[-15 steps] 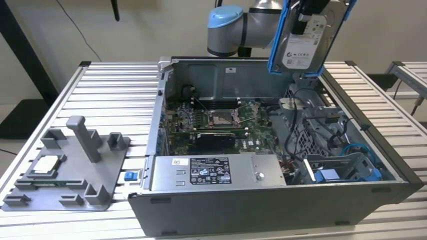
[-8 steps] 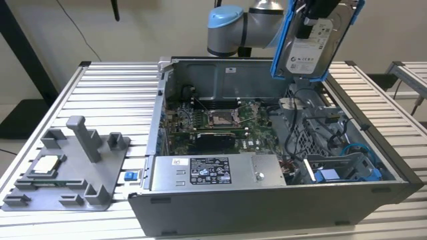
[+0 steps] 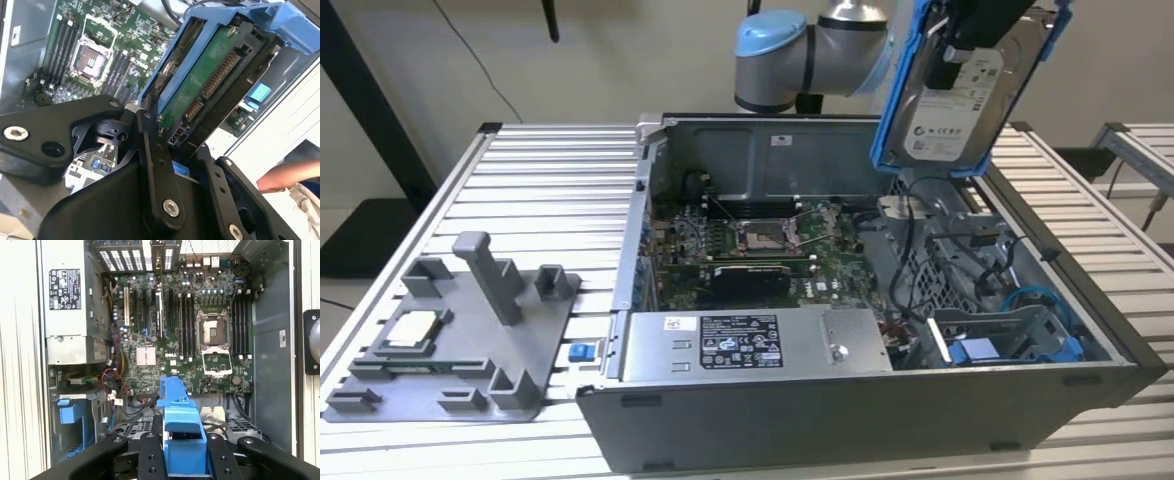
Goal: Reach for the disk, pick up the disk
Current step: 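Pick up the disk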
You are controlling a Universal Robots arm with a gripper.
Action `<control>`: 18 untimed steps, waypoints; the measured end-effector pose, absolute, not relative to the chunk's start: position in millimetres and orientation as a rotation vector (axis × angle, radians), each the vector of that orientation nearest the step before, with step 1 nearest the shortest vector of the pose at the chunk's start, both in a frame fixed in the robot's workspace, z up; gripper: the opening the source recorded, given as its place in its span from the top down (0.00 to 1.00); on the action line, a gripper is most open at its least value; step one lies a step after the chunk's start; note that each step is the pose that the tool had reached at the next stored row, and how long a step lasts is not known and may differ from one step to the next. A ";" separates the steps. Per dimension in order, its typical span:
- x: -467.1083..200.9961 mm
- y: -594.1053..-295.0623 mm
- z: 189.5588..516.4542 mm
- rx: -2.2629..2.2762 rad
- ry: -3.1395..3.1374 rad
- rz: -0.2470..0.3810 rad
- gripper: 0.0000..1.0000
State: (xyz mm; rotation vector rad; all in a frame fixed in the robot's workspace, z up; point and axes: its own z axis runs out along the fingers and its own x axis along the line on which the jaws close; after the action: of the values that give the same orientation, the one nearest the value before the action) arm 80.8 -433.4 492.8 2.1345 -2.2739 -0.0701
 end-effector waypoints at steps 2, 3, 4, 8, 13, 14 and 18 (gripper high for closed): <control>83.2 -438.0 492.7 2.134 -2.273 -0.071 1.00; 84.5 -440.4 492.8 2.134 -2.273 -0.072 1.00; 85.8 -442.6 492.8 2.134 -2.273 -0.072 1.00; 90.7 -451.5 492.7 2.133 -2.272 -0.074 1.00; 95.7 -463.5 492.8 2.132 -2.271 -0.076 1.00; 96.0 -466.5 492.7 2.132 -2.271 -0.076 1.00; 96.9 -478.6 492.7 2.132 -2.271 -0.076 1.00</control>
State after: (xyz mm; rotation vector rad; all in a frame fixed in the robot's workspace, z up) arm 96.9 -478.6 492.7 2.1316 -2.2711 -0.0758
